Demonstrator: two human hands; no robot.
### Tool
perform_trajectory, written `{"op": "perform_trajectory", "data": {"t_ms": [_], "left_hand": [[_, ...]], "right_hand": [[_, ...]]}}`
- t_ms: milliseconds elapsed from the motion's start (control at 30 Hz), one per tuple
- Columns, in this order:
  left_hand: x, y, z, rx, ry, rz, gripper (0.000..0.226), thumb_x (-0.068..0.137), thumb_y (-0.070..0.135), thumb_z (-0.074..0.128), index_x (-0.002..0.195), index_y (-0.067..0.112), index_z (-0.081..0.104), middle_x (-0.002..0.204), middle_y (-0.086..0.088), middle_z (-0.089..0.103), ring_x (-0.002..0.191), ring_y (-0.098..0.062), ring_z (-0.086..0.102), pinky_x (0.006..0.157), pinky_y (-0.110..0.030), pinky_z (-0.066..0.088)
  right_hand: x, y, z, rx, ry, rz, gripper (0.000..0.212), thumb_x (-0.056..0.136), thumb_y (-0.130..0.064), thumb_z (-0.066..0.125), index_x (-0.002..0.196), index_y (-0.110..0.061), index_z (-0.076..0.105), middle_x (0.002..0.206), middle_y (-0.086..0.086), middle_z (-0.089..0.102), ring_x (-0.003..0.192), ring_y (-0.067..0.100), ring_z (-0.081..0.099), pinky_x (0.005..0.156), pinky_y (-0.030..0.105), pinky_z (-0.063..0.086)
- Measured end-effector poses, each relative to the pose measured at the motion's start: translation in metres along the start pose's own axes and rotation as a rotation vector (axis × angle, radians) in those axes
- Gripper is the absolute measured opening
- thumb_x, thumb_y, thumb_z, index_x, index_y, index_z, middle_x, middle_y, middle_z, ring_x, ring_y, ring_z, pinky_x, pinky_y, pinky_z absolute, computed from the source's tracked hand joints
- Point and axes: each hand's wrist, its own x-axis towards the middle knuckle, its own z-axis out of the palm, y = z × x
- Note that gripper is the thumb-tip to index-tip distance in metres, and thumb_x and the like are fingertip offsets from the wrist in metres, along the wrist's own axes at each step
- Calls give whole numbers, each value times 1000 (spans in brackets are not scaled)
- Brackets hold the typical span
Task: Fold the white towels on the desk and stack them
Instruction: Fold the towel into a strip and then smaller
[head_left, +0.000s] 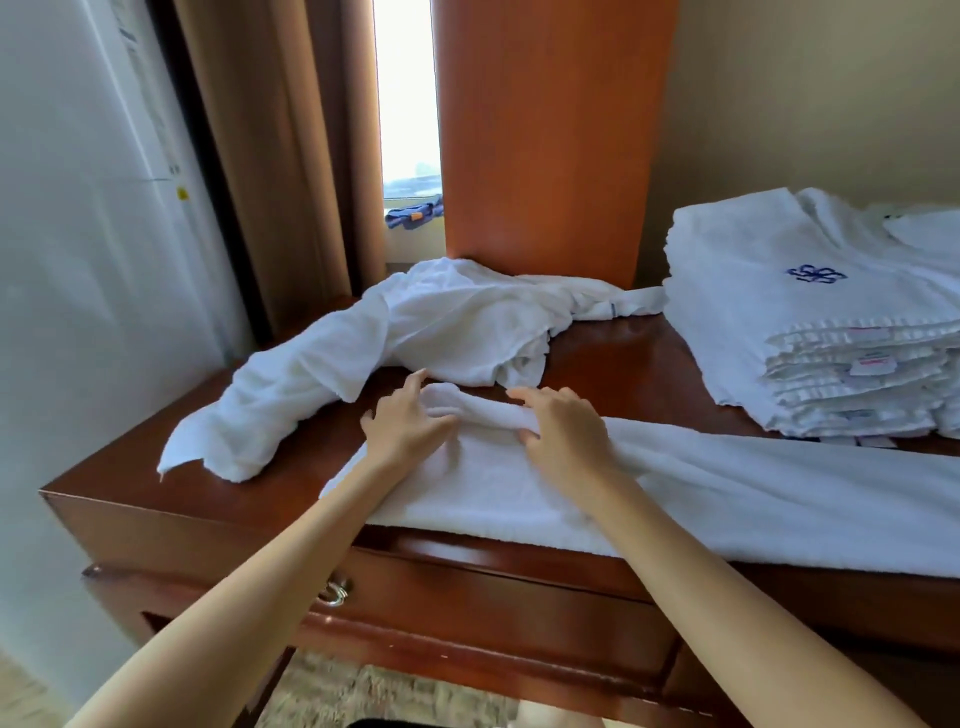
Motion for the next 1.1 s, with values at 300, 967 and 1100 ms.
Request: {"op": "perform_trajectory", "data": {"t_ms": [300, 967, 1100], "left_hand": [[27, -16, -49, -191, -242, -40, 26, 67, 16, 83, 88, 6, 72, 84, -5, 69, 84, -21, 64, 71, -25, 53], [-62, -50, -82, 312, -232, 677, 67, 75, 10, 63, 132, 43, 48, 145, 12, 34, 127, -9, 39, 105, -27, 34], [-72, -55, -78, 499, -207, 747, 62, 84, 29, 60, 142, 39, 41, 146, 15, 41, 132, -6, 39, 112, -20, 17]], "right_hand": [[-8, -6, -5, 232, 63, -156, 85, 74, 22, 43, 138, -33, 51, 116, 1, 60, 105, 18, 58, 68, 25, 44], [-40, -30, -14, 141, 70, -654, 70, 63, 8, 75, 126, -19, 63, 94, -14, 72, 86, 15, 66, 58, 30, 56], [-42, -30, -15, 96, 132, -592, 51, 61, 0, 81, 109, -16, 74, 83, -7, 74, 79, 20, 68, 53, 30, 54]]}}
